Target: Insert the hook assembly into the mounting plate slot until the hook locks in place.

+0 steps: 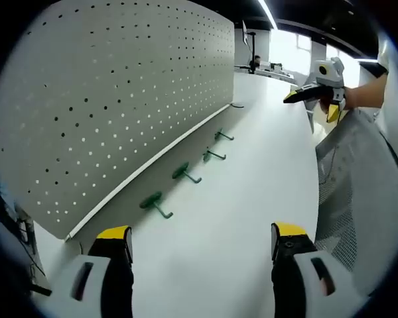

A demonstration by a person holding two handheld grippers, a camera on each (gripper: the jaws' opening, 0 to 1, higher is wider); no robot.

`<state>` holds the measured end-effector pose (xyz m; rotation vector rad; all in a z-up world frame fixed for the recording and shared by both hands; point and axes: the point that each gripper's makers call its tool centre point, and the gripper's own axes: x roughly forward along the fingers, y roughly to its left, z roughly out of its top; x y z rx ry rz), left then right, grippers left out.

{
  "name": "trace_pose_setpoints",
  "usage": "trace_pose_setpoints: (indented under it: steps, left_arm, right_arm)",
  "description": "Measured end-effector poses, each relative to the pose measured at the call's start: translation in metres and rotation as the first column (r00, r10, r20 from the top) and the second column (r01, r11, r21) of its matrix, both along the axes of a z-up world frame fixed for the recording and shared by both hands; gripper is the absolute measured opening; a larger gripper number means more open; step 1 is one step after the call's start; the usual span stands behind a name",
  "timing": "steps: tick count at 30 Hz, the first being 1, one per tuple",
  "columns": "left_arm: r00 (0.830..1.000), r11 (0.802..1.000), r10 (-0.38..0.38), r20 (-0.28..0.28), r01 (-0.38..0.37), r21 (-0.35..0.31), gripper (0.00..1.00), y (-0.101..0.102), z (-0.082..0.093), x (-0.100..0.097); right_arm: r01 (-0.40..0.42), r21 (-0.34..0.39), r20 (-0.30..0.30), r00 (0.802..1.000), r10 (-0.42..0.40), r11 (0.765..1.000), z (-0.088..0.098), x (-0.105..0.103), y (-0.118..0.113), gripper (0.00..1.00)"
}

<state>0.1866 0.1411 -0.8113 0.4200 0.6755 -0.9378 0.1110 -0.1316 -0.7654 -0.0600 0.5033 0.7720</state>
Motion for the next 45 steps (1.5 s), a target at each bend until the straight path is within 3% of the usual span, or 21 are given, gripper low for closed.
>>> trace_pose_setpoints:
  steps: [13,17,25,28,34,45]
  left_arm:
    - [0.997,0.996,-0.068,0.029,0.066,0.066,0.84,0.005,-0.007,0.024]
    - [0.990,0.984,-0.140,0.020,0.137,0.115,0.83,0.008,-0.014,0.028]
    - [0.978,0.969,-0.206,0.016,0.202,0.140,0.82,0.008,-0.016,0.041]
    - [0.969,0.952,-0.248,0.015,0.241,0.187,0.81,0.011,-0.020,0.045]
    - [0.954,0.934,-0.299,-0.027,0.298,0.198,0.83,0.008,-0.025,0.049]
    - [0.909,0.864,-0.409,-0.080,0.414,0.288,0.79,0.001,-0.041,0.060]
  right_arm:
    - [-0.011,0.009,-0.007,1.000,0.011,1.000,0.001,0.005,0.003,0.85]
    - [-0.014,0.007,-0.010,1.000,0.015,1.000,0.000,0.004,0.004,0.85]
    - [-0.014,0.009,-0.015,1.000,0.014,1.000,-0.002,0.001,0.004,0.85]
    - [-0.015,0.004,-0.018,1.000,0.015,1.000,-0.004,-0.001,0.003,0.85]
    - [-0.015,0.001,-0.029,0.999,0.015,1.000,-0.007,-0.003,0.001,0.85]
    - [-0.021,-0.007,-0.039,0.999,0.021,1.000,-0.011,-0.004,0.002,0.84]
